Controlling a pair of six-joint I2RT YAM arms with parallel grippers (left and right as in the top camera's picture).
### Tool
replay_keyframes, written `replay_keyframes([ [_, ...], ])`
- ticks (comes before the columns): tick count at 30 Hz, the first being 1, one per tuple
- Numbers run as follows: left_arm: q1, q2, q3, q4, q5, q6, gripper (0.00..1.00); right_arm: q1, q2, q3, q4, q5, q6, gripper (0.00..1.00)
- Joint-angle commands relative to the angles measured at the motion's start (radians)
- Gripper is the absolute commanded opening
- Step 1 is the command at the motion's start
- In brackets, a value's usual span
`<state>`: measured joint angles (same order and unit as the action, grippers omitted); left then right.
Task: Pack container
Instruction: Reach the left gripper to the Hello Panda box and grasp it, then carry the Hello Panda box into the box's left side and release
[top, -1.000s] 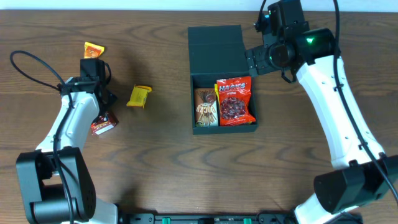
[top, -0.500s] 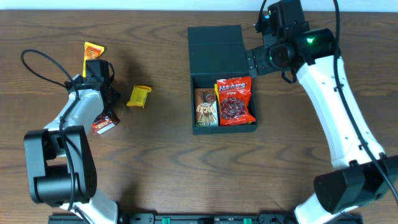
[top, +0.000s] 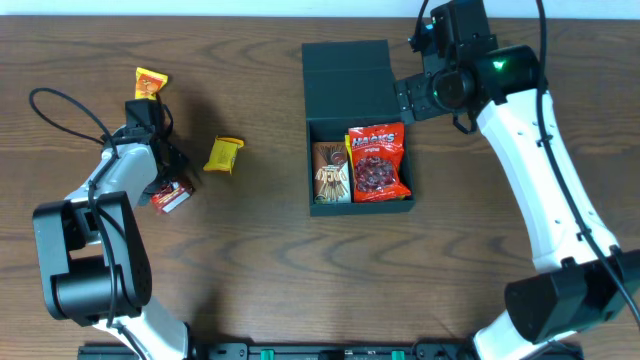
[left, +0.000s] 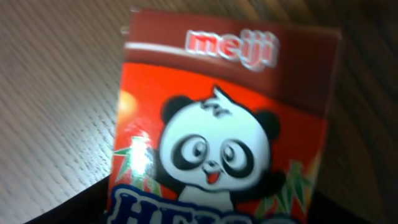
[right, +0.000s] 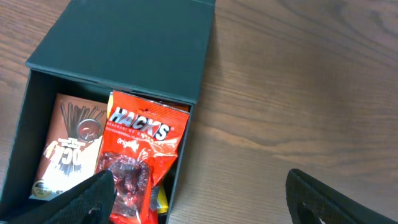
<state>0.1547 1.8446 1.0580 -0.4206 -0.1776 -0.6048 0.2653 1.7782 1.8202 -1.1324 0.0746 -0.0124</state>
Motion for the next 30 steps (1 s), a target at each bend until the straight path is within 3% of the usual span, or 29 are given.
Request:
replay_keyframes([
  [1, 0.004, 0.006, 0.011, -0.021, 0.056, 0.026, 0.75, -0.004, 0.0, 0.01, 0.0, -0.004, -0.011, 0.88],
  [20, -0.021, 0.005, 0.271, -0.253, 0.078, 0.141, 0.61, -0.006, 0.0, 0.013, 0.029, -0.002, -0.012, 0.88],
  [26, -0.117, 0.005, 0.364, -0.314, 0.071, 0.183, 0.6, -0.043, 0.0, 0.039, 0.028, 0.004, -0.011, 0.87],
  [30, -0.263, 0.005, 0.462, -0.375, 0.07, 0.201, 0.59, -0.143, 0.0, 0.139, -0.006, 0.004, 0.016, 0.86],
])
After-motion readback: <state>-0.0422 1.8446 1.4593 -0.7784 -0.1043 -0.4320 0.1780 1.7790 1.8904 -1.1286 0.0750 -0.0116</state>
